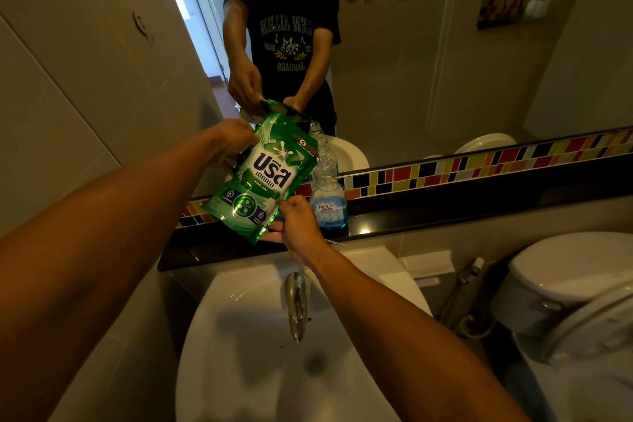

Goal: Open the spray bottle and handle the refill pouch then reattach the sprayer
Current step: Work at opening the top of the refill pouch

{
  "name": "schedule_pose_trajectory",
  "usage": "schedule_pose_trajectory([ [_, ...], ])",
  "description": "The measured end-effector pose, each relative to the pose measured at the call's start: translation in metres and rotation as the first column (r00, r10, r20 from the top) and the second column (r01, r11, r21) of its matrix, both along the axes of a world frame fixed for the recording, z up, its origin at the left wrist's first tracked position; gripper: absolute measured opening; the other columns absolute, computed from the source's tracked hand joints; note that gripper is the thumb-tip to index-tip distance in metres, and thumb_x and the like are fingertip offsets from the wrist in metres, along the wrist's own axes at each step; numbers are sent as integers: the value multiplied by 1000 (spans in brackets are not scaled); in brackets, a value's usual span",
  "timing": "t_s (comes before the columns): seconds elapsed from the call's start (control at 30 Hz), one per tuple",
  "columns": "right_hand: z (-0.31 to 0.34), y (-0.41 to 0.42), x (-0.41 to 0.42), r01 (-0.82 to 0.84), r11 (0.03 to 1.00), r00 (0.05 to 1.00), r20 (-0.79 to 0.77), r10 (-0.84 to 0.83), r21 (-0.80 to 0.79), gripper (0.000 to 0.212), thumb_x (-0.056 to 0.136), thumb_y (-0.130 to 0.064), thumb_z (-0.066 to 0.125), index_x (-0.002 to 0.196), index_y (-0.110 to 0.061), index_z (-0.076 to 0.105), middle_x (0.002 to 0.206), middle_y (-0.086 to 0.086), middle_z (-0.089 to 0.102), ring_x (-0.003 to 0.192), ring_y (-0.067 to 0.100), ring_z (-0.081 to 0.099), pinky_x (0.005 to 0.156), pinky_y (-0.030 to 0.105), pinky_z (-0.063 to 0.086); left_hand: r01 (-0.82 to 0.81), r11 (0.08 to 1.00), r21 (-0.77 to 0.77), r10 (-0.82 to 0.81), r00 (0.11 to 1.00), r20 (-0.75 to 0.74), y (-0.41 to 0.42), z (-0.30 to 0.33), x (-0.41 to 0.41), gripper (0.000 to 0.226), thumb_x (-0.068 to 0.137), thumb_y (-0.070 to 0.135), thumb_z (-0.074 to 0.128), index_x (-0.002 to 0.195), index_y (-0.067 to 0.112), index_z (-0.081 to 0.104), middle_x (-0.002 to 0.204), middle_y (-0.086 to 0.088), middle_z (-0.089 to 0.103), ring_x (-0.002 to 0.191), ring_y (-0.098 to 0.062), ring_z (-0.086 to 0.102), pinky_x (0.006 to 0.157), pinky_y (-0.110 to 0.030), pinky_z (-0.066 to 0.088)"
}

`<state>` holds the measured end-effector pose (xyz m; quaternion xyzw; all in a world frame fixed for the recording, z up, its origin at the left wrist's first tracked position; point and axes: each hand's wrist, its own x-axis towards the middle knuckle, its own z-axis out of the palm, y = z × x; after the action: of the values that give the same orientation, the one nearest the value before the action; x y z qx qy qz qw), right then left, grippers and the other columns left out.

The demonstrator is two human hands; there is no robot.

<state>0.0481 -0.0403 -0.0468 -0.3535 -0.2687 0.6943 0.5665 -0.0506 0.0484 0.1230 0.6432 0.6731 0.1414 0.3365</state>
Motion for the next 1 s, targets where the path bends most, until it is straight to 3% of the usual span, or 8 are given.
schedule_pose_trajectory([
  [0.6,1,2,0,0,1000,1000,1,0,-5,5,109,-15,41,110,-13,46,127,27,66,94,35,75,59,41,64,4,1000,20,-4,1000,-26,1,3,1,25,102,20,48,118,4,57,108,-20,64,85,-30,63,67,-42,53],
  [0.87,4,2,0,0,1000,1000,-1,0,-22,5,109,-15,42,111,-12,45,128,29,65,107,44,72,60,42,65,18,998,53,-16,999,-42,0,4,3,27,102,17,48,120,0,58,96,-14,63,77,-22,60,60,-31,47],
  [1.0,5,1,0,-3,1000,1000,-7,3,-21,7,109,-15,41,113,-10,45,128,29,65,106,43,72,60,42,65,24,998,54,-21,999,-45,-1,6,4,28,102,17,47,123,0,57,110,-19,63,78,-22,59,65,-33,48],
])
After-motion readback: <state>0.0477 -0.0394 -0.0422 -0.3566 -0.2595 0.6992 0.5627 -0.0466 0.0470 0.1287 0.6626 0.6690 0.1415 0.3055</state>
